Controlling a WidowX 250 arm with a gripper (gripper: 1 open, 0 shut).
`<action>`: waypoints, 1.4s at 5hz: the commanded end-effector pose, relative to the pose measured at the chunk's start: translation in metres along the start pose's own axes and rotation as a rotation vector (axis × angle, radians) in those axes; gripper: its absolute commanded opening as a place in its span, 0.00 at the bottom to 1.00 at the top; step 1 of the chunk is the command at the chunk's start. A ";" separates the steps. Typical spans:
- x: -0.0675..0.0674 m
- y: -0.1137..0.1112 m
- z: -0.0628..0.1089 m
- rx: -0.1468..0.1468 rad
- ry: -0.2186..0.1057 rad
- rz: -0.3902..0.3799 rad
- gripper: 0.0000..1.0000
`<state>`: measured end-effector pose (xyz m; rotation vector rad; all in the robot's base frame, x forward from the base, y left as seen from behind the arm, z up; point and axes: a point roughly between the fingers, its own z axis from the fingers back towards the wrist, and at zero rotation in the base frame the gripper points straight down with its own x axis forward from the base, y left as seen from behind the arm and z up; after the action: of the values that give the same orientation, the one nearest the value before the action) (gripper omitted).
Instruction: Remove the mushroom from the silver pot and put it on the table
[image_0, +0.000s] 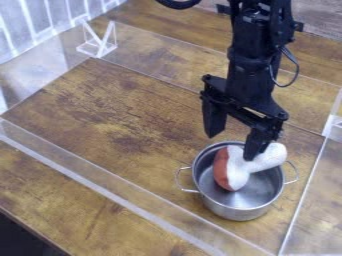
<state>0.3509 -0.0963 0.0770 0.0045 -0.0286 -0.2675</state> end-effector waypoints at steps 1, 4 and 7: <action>0.004 0.004 0.011 -0.010 -0.053 -0.047 1.00; -0.006 -0.005 0.007 0.017 -0.047 -0.010 1.00; -0.003 -0.016 0.015 0.026 -0.102 -0.112 1.00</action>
<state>0.3379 -0.1040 0.0600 0.0281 -0.0351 -0.3639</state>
